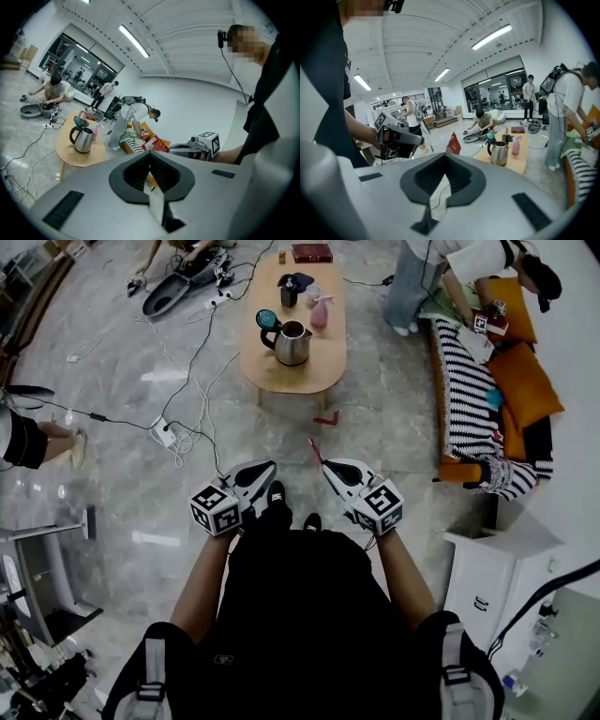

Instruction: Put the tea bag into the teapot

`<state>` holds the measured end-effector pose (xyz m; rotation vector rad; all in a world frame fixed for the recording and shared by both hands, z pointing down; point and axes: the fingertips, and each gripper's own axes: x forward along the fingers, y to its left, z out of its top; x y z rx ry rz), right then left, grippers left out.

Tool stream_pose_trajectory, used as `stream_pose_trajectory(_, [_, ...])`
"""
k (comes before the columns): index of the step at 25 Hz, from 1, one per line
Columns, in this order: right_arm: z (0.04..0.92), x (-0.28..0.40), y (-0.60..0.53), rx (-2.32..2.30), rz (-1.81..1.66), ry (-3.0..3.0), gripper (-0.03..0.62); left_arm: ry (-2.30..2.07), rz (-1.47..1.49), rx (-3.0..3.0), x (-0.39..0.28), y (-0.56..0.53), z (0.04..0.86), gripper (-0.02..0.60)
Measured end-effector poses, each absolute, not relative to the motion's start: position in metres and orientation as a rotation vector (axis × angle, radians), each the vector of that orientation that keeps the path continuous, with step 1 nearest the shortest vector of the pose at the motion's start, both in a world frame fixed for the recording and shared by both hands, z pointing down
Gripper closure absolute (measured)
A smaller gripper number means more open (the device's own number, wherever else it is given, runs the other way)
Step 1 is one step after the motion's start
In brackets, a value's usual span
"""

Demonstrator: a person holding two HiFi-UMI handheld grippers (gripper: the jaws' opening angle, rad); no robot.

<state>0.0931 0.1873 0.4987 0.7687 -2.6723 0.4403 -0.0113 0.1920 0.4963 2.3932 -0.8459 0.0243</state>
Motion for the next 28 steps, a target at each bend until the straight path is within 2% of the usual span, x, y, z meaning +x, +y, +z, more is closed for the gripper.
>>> stream_pose_trajectory(13, [0.485,0.049,0.106,0.902,0.384,-2.654,0.588,-0.764,0.024,2.464,-0.058,0.108,0.486,0.571])
stream_pose_trajectory(28, [0.502,0.074,0.042,0.793,0.410,-2.665,0.588,-0.901,0.014,2.398,-0.046,0.057,0.495,0.571])
